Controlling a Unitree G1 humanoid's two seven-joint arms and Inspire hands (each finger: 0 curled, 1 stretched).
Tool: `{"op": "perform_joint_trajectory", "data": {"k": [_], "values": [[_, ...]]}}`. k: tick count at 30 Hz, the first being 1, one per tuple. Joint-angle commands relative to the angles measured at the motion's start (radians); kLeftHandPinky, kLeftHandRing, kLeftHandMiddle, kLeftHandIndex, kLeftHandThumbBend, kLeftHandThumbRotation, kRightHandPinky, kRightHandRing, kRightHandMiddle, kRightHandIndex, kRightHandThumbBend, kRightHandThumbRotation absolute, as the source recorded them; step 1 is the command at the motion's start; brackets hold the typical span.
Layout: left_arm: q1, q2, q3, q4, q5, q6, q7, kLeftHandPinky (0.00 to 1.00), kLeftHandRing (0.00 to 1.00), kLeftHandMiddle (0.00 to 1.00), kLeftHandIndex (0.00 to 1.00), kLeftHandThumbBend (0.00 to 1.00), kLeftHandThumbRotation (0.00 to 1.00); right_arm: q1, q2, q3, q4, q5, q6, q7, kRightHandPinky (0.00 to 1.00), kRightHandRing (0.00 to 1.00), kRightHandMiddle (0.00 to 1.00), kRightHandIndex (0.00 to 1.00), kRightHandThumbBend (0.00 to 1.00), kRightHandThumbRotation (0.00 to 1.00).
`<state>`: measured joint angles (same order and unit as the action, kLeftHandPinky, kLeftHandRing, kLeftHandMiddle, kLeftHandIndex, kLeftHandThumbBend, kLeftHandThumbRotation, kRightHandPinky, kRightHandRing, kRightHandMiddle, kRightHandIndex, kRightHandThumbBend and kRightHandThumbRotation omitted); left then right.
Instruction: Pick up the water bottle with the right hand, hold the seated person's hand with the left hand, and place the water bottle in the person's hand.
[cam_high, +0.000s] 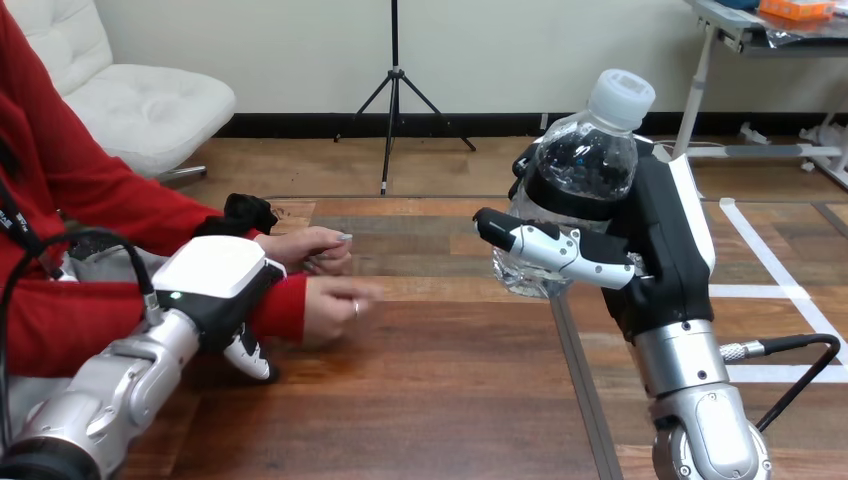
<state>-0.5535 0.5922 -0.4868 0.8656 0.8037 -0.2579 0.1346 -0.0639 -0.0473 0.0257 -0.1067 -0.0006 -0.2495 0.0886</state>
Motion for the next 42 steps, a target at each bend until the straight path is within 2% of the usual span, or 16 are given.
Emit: {"op": "perform_joint_trajectory", "data": {"k": [1,19,31,34,42], "values": [[0.026,-0.003,0.007,-0.036,-0.014,0.025,-0.034,0.48,0.56,0.59,0.62,0.95,0.00,-0.044,0.003,-0.004,-0.079,0.005,-0.002,-0.008,0.25,0.30,0.36,0.40,0.83,0.00],[0.042,0.011,0.004,-0.089,-0.022,0.047,-0.082,0.40,0.49,0.55,0.57,0.95,0.00,-0.054,0.006,-0.003,-0.078,0.006,0.008,-0.009,0.25,0.30,0.36,0.40,0.82,0.00],[0.058,0.013,0.019,-0.097,-0.040,0.014,-0.069,0.37,0.46,0.53,0.54,0.95,0.00,-0.067,0.012,0.003,-0.063,-0.004,0.012,-0.014,0.26,0.31,0.36,0.40,0.83,0.00],[0.069,0.014,0.032,-0.123,-0.058,0.017,-0.090,0.37,0.47,0.53,0.55,0.94,0.00,-0.070,0.015,0.005,-0.057,-0.022,0.007,-0.025,0.26,0.31,0.36,0.40,0.83,0.00],[0.104,0.023,0.057,-0.202,-0.075,0.017,-0.096,0.37,0.46,0.53,0.54,0.93,0.00,-0.076,0.024,0.015,-0.049,-0.014,0.013,-0.021,0.26,0.31,0.36,0.40,0.83,0.00]]}}
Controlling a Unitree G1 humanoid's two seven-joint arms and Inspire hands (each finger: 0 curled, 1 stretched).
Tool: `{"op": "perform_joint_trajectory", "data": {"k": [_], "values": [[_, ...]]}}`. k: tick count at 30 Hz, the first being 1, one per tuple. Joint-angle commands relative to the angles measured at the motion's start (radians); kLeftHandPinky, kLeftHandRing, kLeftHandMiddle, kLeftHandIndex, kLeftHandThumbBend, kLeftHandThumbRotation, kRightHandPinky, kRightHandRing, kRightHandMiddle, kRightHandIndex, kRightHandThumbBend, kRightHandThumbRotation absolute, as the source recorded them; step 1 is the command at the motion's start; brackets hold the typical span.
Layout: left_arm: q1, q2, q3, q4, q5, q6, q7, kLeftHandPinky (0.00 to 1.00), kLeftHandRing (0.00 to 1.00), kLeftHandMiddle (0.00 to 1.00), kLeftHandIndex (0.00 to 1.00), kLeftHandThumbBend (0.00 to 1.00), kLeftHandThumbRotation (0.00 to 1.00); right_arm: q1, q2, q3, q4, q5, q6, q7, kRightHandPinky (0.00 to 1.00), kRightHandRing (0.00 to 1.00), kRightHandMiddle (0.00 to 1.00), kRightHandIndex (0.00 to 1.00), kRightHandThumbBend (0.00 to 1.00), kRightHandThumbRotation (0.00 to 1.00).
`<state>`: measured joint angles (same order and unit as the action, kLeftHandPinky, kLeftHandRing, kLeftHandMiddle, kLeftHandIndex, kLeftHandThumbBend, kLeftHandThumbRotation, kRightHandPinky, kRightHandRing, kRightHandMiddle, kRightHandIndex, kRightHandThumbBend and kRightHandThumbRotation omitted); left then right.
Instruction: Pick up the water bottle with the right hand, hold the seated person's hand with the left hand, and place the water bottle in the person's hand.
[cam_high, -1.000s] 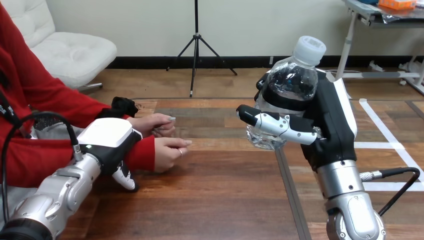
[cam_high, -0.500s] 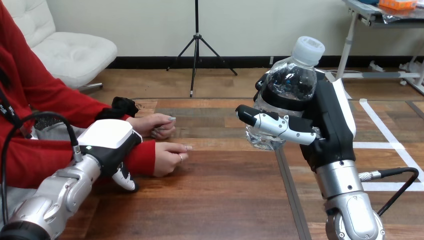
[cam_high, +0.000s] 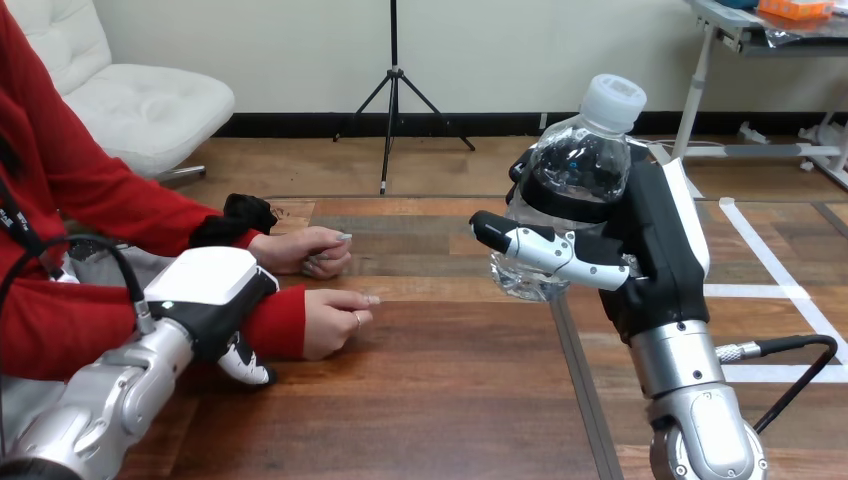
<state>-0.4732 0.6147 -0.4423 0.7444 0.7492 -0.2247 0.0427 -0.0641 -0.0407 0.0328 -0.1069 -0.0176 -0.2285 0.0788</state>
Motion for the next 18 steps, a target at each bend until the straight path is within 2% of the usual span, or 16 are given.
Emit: {"op": "perform_joint_trajectory", "data": {"k": [1,5,18], "values": [[0.027,0.000,0.015,-0.086,-0.021,-0.017,-0.003,0.37,0.46,0.53,0.54,0.93,0.00,-0.077,0.019,0.008,-0.048,0.003,-0.008,-0.012,0.26,0.31,0.36,0.40,0.83,0.00],[0.040,0.002,0.027,-0.102,-0.029,-0.045,0.008,0.37,0.46,0.52,0.53,0.94,0.00,-0.081,0.020,0.012,-0.041,0.002,-0.011,-0.011,0.26,0.31,0.36,0.40,0.83,0.00],[0.081,-0.003,0.067,-0.181,-0.063,-0.059,0.011,0.38,0.44,0.49,0.50,0.94,0.00,-0.092,0.025,0.025,-0.029,0.001,-0.003,-0.011,0.26,0.31,0.36,0.40,0.82,0.00]]}}
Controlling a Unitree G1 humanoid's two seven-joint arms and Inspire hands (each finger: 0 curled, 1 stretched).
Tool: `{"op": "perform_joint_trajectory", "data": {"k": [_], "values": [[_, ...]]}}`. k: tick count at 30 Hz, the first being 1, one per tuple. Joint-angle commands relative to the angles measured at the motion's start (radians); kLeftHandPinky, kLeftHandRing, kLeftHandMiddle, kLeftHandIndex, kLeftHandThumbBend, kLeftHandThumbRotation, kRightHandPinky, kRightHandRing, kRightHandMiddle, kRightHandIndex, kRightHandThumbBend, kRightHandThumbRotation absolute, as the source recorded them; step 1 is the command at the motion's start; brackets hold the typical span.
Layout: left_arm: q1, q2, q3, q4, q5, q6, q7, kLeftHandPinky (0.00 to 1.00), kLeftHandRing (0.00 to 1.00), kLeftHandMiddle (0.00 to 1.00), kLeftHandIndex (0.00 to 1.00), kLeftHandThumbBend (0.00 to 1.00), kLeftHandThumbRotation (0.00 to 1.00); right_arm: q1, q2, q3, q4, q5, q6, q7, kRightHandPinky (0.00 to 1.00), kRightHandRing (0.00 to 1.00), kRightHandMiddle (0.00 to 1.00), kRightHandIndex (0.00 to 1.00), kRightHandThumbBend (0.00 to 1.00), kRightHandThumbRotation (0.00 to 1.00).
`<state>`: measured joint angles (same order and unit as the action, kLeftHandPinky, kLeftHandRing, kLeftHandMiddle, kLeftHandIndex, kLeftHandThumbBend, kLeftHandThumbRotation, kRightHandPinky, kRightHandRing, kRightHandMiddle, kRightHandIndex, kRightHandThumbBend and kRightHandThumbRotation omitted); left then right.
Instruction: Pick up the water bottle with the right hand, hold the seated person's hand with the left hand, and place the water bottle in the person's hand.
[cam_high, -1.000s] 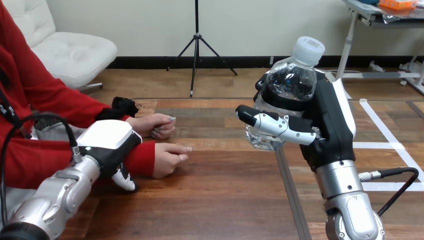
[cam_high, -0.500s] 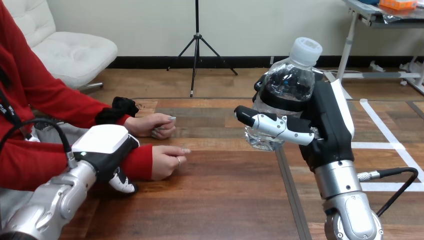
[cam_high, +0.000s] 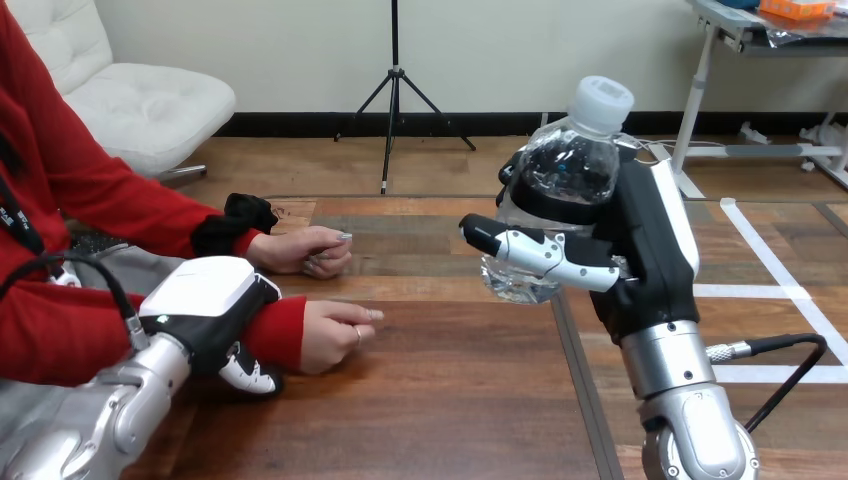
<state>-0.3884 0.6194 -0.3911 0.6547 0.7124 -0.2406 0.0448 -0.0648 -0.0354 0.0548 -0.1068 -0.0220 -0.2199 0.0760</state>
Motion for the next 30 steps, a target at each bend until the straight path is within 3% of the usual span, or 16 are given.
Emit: {"op": "perform_joint_trajectory", "data": {"k": [1,16,30], "values": [[-0.001,-0.009,0.019,-0.097,-0.028,-0.043,0.006,0.38,0.44,0.49,0.50,0.94,0.00,-0.092,0.020,0.004,-0.028,0.007,-0.012,-0.007,0.26,0.31,0.36,0.40,0.82,0.00],[0.048,-0.019,0.067,-0.207,-0.076,-0.065,0.000,0.34,0.40,0.46,0.47,0.94,0.00,-0.105,0.027,0.029,-0.013,-0.001,-0.007,-0.011,0.25,0.30,0.36,0.40,0.84,0.00],[0.086,-0.027,0.094,-0.316,-0.088,-0.032,-0.034,0.33,0.39,0.46,0.47,0.93,0.00,-0.114,0.042,0.058,-0.003,0.006,0.012,-0.002,0.24,0.29,0.35,0.40,0.85,0.00]]}}
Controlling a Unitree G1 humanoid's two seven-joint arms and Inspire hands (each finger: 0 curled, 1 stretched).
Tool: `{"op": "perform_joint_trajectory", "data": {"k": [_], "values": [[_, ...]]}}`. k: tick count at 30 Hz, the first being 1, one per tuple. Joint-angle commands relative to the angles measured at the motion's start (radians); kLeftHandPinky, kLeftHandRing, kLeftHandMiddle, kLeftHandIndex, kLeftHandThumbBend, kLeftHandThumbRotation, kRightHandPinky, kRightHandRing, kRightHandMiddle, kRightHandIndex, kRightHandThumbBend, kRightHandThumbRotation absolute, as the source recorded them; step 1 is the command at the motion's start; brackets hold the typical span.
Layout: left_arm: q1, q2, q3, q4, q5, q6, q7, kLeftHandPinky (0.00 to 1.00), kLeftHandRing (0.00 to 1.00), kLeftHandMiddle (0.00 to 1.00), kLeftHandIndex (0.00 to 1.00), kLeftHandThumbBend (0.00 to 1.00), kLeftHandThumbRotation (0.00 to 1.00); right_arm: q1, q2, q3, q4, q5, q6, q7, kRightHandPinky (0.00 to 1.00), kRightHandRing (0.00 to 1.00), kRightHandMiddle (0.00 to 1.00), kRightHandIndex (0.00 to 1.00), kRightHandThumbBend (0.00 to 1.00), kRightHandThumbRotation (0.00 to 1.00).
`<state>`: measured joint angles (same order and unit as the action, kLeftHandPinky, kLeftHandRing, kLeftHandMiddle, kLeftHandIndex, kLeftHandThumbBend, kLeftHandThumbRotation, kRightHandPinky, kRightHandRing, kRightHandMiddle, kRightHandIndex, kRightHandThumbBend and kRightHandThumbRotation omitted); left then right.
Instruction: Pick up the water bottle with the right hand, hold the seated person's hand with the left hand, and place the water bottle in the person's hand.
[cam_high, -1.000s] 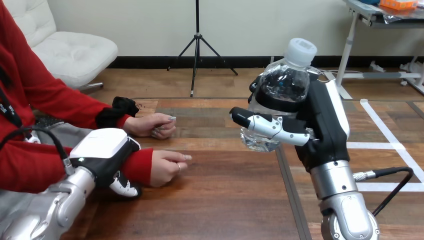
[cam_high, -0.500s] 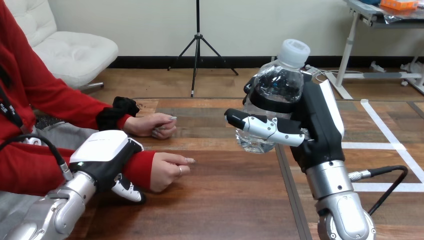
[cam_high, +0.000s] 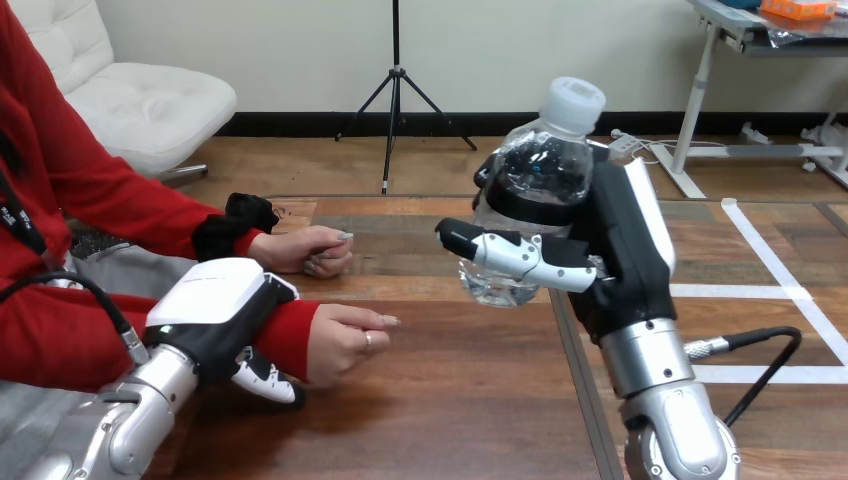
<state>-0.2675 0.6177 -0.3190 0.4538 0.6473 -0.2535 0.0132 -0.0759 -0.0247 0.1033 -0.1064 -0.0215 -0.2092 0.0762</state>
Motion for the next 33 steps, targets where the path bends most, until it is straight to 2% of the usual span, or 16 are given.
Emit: {"op": "perform_joint_trajectory", "data": {"k": [1,10,14,33], "values": [[-0.033,-0.026,0.023,-0.120,-0.022,-0.018,-0.005,0.33,0.39,0.46,0.47,0.93,0.00,-0.103,0.032,0.010,-0.003,0.007,0.003,-0.001,0.24,0.29,0.35,0.40,0.85,0.00],[-0.015,-0.033,0.036,-0.183,-0.026,0.012,-0.037,0.32,0.39,0.45,0.47,0.93,0.00,-0.109,0.045,0.033,0.013,-0.002,-0.004,-0.002,0.23,0.28,0.34,0.39,0.85,0.00],[-0.006,-0.037,0.046,-0.198,-0.041,-0.001,-0.042,0.32,0.39,0.45,0.47,0.93,0.00,-0.115,0.053,0.043,0.033,-0.014,-0.022,-0.005,0.23,0.28,0.34,0.39,0.84,0.00],[0.040,-0.054,0.080,-0.327,-0.066,0.029,-0.094,0.33,0.39,0.45,0.46,0.94,0.00,-0.130,0.094,0.090,0.136,-0.037,-0.078,-0.010,0.23,0.28,0.35,0.39,0.84,0.00]]}}
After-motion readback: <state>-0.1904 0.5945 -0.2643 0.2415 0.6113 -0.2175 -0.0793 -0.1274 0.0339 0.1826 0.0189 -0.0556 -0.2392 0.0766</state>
